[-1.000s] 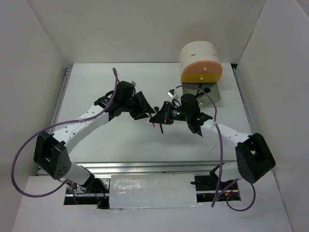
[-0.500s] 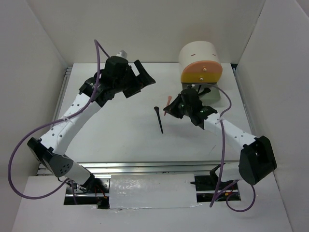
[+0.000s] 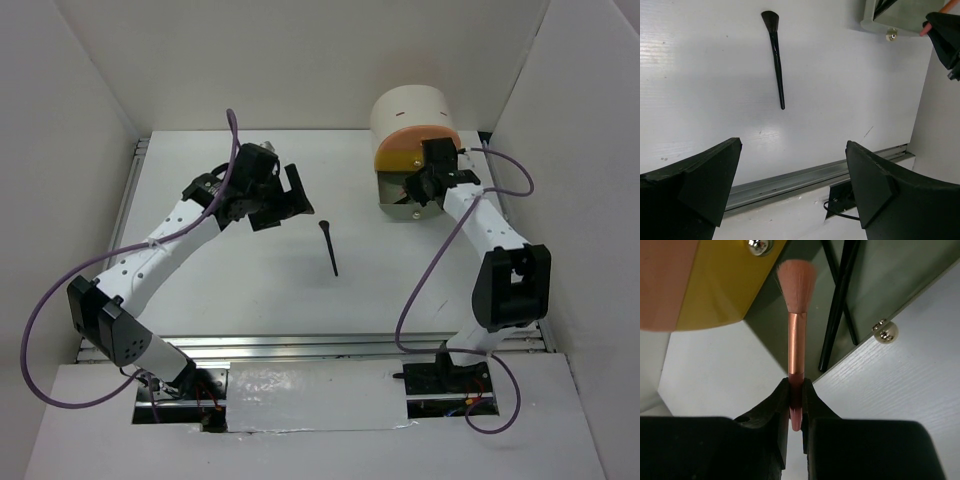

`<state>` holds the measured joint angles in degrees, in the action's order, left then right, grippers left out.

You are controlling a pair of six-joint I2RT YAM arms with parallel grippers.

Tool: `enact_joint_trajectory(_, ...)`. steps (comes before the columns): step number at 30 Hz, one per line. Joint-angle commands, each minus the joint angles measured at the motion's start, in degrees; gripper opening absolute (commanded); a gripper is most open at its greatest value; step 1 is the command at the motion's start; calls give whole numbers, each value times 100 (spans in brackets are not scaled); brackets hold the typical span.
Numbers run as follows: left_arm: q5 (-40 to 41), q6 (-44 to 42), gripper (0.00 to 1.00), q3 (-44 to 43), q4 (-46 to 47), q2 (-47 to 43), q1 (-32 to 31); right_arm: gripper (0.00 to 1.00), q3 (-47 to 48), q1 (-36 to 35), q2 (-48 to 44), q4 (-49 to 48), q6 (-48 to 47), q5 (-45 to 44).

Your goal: Organize the makeup

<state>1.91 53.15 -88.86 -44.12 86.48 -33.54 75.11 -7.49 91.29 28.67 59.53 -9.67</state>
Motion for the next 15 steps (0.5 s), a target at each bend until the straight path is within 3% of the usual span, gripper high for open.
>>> enact_joint_trajectory(1, -139, -331, 99, -167, 44, 79, -21, 4, 416, 176, 283, 131, -117, -9)
enact_joint_trajectory(5, -261, -410, 99, -149, 17, 299, -30, 14, 723, 326, 600, 209, -152, 18)
enact_joint_trajectory(9, -227, -454, 100, -114, 43, 554, -56, 65, 812, 362, 645, 131, -266, 88)
enact_joint_trajectory(11, -226, -454, 99, -123, 79, 791, -47, 79, 812, 362, 540, 69, -363, 149)
enact_joint_trajectory(15, -218, -402, 99, -368, 106, 1588, -100, 83, 751, 353, 233, -37, -530, 351)
